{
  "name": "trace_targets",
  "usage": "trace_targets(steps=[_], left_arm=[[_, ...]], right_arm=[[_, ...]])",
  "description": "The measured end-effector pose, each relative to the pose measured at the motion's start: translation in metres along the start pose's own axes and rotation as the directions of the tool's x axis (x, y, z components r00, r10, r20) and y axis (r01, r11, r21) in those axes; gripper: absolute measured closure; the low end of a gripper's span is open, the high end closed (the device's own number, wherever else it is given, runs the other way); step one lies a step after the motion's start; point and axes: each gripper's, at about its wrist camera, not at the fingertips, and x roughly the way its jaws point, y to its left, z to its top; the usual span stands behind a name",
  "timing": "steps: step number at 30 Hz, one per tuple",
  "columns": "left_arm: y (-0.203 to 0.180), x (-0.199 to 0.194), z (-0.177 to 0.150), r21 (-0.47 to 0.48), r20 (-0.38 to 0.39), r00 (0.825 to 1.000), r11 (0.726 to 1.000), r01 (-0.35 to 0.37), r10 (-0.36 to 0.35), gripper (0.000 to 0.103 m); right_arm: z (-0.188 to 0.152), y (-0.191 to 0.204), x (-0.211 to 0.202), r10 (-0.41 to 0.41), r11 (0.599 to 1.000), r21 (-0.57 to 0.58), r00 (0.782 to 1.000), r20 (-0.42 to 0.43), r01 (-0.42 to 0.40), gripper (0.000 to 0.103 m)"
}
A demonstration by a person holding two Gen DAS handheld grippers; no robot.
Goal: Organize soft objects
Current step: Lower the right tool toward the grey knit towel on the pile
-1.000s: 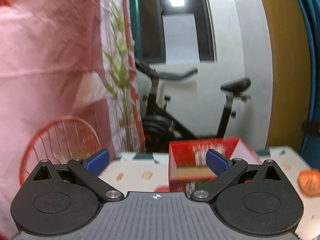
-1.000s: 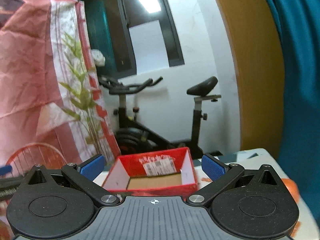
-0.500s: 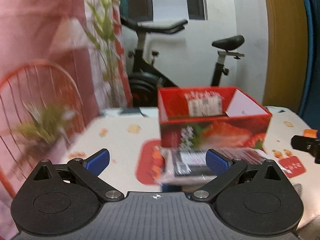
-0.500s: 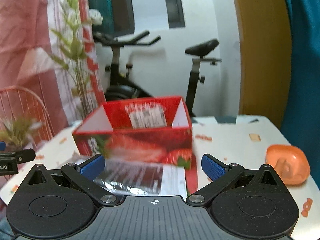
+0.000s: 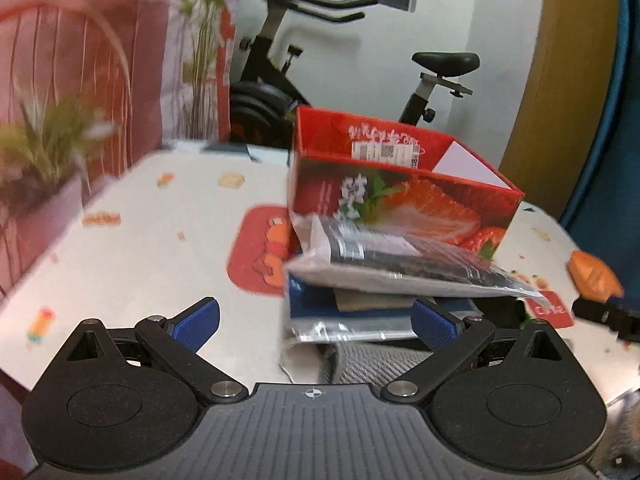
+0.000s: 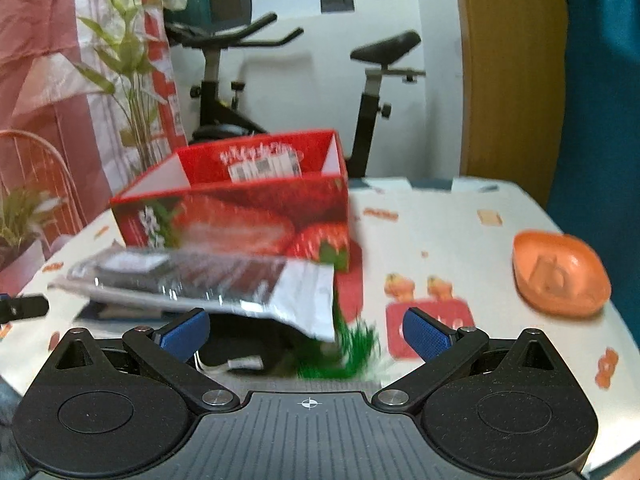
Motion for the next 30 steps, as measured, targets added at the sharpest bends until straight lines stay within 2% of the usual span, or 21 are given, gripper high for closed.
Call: trace_targets(steps=[5,8,10,12,17,22,30], left_arm=[[0.002,0.014,-0.01,-0.011,-0.061,0.998,1.0,-0.011,0.01,0.009],[0.004,0.018,-0.012,-0.029,-0.073,0.997,1.0,0.003,-0.005,0.012],[0.004,0.022,-0.014,-0.03,-0.089,0.996,1.0,0.008,-0.011,0.015],[0.005,0.026,-0.016,-0.027,-0.106,0.994,1.0,0.013,-0.016,0.018],[0.005,0.029,-0.02,-0.032,-0.122,0.992,0.999,0.028,-0.032,0.02],[0.003,0.03,-0.021,-0.027,-0.133,0.99,0.999,0.032,-0.035,0.021],[0.001,0.036,-0.023,-0.033,-0.163,0.984,0.997,0.068,-0.072,0.025]], right_arm=[[-0.016,-0.007,0.004,-0.046,0.999,-0.026,0.997,-0.064,0.044,0.003],[-0.028,-0.011,0.013,-0.049,0.999,-0.026,0.991,-0.121,0.046,0.015],[-0.034,-0.013,0.022,-0.052,0.999,-0.018,0.985,-0.165,0.049,0.026],[-0.039,-0.014,0.03,-0.047,0.999,-0.007,0.979,-0.196,0.047,0.027],[-0.045,-0.019,0.045,-0.05,0.998,0.011,0.977,-0.205,0.054,0.027],[-0.049,-0.024,0.058,-0.018,0.999,0.041,0.968,-0.249,0.029,0.027],[-0.051,-0.019,0.063,0.012,1.0,0.028,0.962,-0.272,-0.004,0.041]])
